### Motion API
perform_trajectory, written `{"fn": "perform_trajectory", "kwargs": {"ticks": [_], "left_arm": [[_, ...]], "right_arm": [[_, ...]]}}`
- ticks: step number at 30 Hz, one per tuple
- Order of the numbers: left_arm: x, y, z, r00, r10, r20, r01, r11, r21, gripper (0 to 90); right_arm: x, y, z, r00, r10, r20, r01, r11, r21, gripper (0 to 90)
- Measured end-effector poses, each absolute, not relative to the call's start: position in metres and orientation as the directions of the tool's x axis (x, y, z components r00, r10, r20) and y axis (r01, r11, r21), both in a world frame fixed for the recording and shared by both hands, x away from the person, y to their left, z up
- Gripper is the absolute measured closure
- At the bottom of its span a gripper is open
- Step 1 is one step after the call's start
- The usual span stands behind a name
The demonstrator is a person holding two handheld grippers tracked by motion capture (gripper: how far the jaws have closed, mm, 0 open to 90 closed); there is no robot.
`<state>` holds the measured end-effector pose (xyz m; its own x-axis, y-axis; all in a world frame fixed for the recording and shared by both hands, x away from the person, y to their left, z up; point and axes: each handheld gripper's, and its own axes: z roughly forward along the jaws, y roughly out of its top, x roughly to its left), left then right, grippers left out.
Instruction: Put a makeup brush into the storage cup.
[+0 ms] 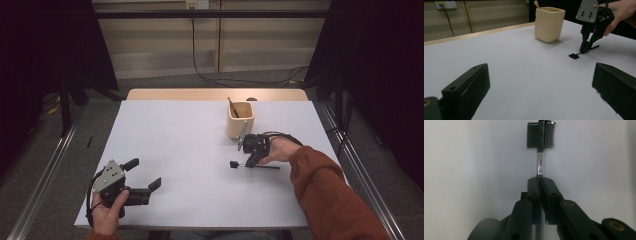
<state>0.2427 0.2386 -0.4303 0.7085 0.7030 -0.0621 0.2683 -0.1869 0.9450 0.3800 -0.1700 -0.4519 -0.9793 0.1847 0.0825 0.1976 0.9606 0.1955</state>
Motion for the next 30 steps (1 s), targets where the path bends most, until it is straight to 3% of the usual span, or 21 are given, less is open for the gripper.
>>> {"fn": "perform_trajectory", "kwargs": {"ticks": [30], "left_arm": [[0.243, 0.24, -0.43, 0.7, 0.711, -0.067, 0.269, -0.176, 0.947, 1.6]], "right_arm": [[0.376, -0.192, -0.435, -0.954, 0.292, 0.067, 0.296, 0.885, 0.359, 85.8]]}}
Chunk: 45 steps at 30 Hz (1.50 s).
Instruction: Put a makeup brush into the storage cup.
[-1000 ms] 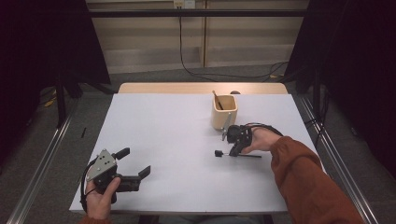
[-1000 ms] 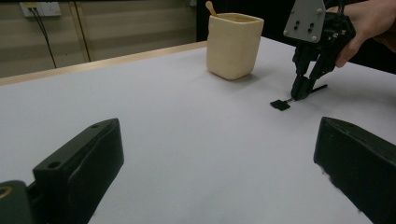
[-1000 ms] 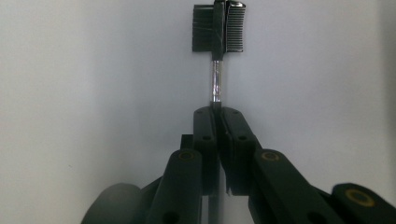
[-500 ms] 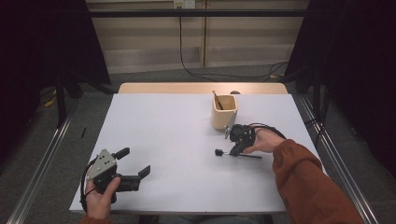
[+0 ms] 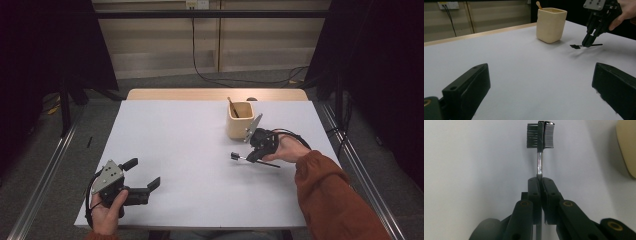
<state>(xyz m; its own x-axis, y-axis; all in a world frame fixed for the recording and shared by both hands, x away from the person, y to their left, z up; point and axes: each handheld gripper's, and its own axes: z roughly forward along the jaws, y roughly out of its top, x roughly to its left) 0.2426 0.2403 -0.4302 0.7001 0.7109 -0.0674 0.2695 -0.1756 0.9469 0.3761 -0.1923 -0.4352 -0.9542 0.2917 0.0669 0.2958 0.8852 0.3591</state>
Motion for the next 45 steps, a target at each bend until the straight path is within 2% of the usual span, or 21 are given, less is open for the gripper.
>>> {"fn": "perform_trajectory", "kwargs": {"ticks": [7, 20, 25, 36, 45], "left_arm": [[0.243, 0.24, -0.43, 0.698, 0.713, -0.062, 0.267, -0.18, 0.947, 1.6], [0.242, 0.239, -0.43, 0.708, 0.703, -0.07, 0.272, -0.18, 0.945, 1.6], [0.241, 0.239, -0.43, 0.708, 0.703, -0.065, 0.264, -0.179, 0.948, 1.6], [0.242, 0.242, -0.429, 0.7, 0.712, -0.063, 0.268, -0.179, 0.947, 1.6], [0.242, 0.241, -0.429, 0.701, 0.71, -0.063, 0.268, -0.181, 0.946, 1.6]], "right_arm": [[0.37, -0.202, -0.429, -0.944, 0.326, 0.042, 0.309, 0.838, 0.45, 85.8], [0.365, -0.226, -0.419, -0.909, 0.408, 0.085, 0.367, 0.686, 0.628, 85.8], [0.36, -0.23, -0.417, -0.899, 0.432, 0.071, 0.369, 0.661, 0.653, 85.7], [0.351, -0.238, -0.405, -0.877, 0.466, 0.114, 0.388, 0.55, 0.739, 85.7], [0.344, -0.252, -0.414, -0.835, 0.531, 0.144, 0.424, 0.455, 0.783, 85.7]]}}
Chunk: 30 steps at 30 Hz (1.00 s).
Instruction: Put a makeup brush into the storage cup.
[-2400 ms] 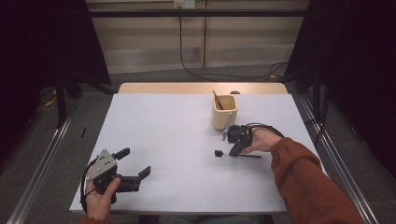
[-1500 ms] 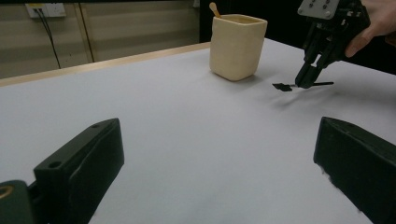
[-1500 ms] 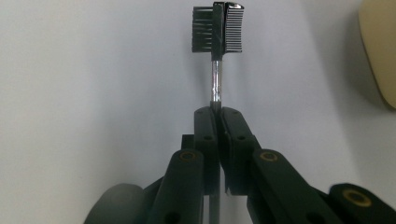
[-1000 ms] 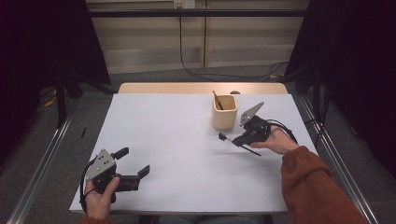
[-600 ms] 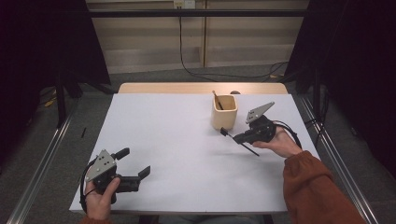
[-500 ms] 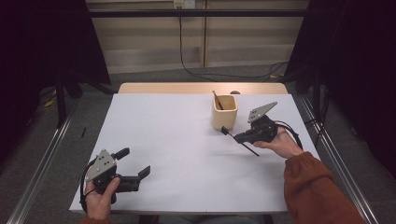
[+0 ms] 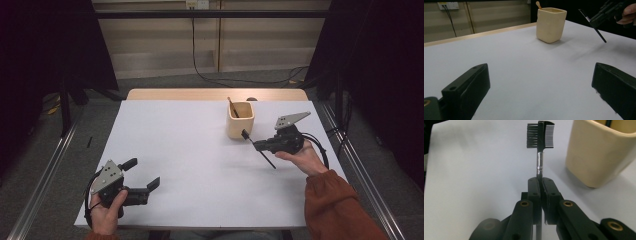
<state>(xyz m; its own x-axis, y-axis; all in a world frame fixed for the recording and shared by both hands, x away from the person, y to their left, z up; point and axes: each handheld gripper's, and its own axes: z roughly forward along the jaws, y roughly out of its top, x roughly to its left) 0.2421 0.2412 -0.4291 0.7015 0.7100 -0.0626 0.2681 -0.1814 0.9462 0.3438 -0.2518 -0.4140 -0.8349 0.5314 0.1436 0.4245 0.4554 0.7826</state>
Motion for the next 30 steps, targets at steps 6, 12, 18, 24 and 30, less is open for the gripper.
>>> {"fn": "perform_trajectory", "kwargs": {"ticks": [6, 12, 18, 24, 30], "left_arm": [[0.243, 0.242, -0.43, 0.698, 0.713, -0.064, 0.269, -0.178, 0.947, 1.7], [0.241, 0.242, -0.429, 0.702, 0.71, -0.059, 0.265, -0.183, 0.947, 1.7], [0.242, 0.243, -0.429, 0.697, 0.715, -0.061, 0.266, -0.179, 0.947, 1.7], [0.241, 0.242, -0.429, 0.702, 0.71, -0.054, 0.261, -0.187, 0.947, 1.7], [0.241, 0.241, -0.43, 0.703, 0.709, -0.055, 0.261, -0.185, 0.948, 1.6]], "right_arm": [[0.338, -0.262, -0.417, -0.811, 0.563, 0.158, 0.425, 0.383, 0.82, 85.8], [0.33, -0.267, -0.421, -0.807, 0.571, 0.154, 0.408, 0.349, 0.844, 85.7], [0.326, -0.273, -0.412, -0.792, 0.591, 0.155, 0.388, 0.29, 0.875, 85.7], [0.324, -0.273, -0.407, -0.794, 0.585, 0.163, 0.368, 0.251, 0.895, 85.7], [0.323, -0.273, -0.4, -0.798, 0.581, 0.161, 0.34, 0.213, 0.916, 85.7]]}}
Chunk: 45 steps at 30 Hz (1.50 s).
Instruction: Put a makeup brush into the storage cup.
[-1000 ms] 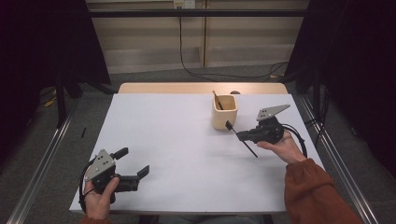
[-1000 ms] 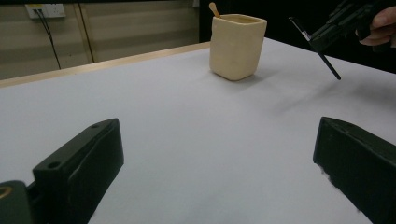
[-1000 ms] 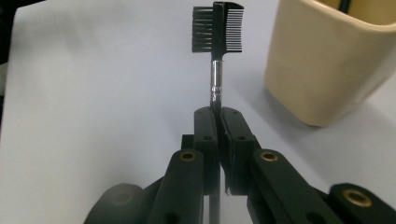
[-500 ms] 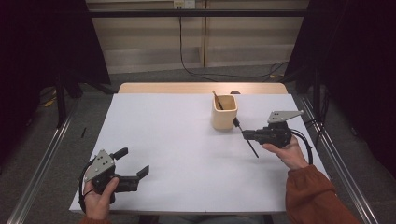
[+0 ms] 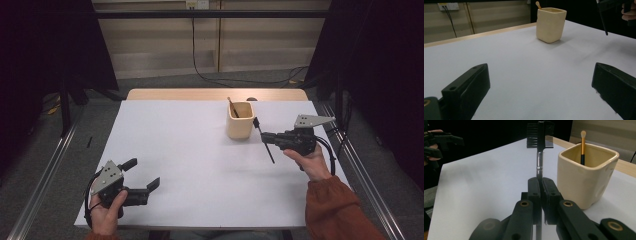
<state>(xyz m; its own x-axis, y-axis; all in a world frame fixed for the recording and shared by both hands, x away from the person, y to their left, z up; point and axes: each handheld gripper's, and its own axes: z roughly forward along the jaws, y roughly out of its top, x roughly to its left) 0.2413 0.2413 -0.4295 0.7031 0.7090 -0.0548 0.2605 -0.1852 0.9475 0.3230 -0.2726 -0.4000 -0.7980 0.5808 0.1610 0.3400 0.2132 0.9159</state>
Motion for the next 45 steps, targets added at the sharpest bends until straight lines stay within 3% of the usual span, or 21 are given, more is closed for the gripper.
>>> {"fn": "perform_trajectory", "kwargs": {"ticks": [45], "left_arm": [[0.239, 0.238, -0.429, 0.711, 0.701, -0.053, 0.257, -0.19, 0.947, 1.6]], "right_arm": [[0.365, -0.249, -0.352, -0.765, 0.626, 0.153, 0.305, 0.144, 0.941, 85.8]]}}
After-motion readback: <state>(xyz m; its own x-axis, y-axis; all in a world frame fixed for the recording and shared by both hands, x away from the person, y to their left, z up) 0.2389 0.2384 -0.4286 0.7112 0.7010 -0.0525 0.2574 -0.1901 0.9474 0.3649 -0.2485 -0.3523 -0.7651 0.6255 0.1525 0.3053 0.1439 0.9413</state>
